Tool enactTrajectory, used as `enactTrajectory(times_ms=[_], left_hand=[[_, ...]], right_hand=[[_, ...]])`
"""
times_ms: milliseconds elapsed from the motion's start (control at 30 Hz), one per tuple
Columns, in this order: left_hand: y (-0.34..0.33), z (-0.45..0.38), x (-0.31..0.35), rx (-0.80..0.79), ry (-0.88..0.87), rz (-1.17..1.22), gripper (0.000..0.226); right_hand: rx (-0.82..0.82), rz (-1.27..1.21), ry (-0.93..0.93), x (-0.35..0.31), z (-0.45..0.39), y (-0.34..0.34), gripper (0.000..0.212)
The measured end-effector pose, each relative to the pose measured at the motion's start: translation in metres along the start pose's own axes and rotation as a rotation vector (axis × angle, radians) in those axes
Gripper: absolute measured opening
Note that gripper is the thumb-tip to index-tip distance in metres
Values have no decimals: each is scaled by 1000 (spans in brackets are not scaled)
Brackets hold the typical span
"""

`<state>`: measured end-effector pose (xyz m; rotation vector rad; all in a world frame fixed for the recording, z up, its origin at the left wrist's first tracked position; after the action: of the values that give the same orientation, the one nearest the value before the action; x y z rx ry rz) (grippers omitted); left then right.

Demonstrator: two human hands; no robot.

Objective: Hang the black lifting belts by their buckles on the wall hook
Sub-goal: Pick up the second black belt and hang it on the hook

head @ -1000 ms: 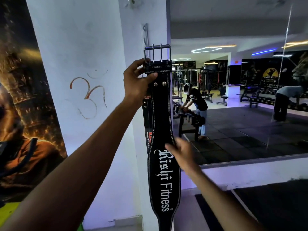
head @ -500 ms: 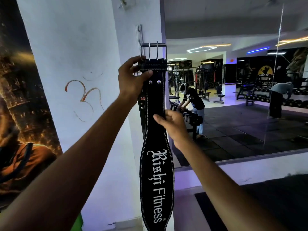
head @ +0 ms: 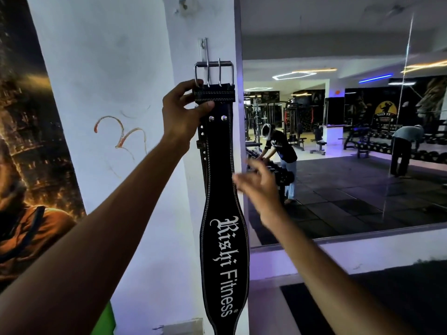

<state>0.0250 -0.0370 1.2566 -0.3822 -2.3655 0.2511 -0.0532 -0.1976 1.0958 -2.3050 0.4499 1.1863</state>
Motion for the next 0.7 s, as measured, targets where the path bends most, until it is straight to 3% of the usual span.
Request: enactTrajectory(times_ms=[200, 467, 600, 700], left_hand=[[-5, 18, -4, -45, 0, -25, 53], [19, 29, -22, 8, 99, -105, 76], [34, 68, -69, -140, 160, -210, 17], [58, 112, -118, -116, 249, -247, 7]], right_hand=[[-45, 101, 339, -112, -51, -42, 43], [-36, 104, 306, -102, -72, -65, 29], [36, 53, 302, -92, -70, -68, 28], [41, 53, 288, -88, -67, -67, 29]])
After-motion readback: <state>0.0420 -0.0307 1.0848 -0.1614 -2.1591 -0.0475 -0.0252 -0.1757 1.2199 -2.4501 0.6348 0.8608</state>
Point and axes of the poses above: each hand's wrist, its own z-axis away from the middle knuckle, its own y-axis out of the back of the hand, x = y × z, the point moved 6 cm from there along -z, towards the middle knuckle, and after that the axes turned 11 degrees about x, right-handed, at the moved point
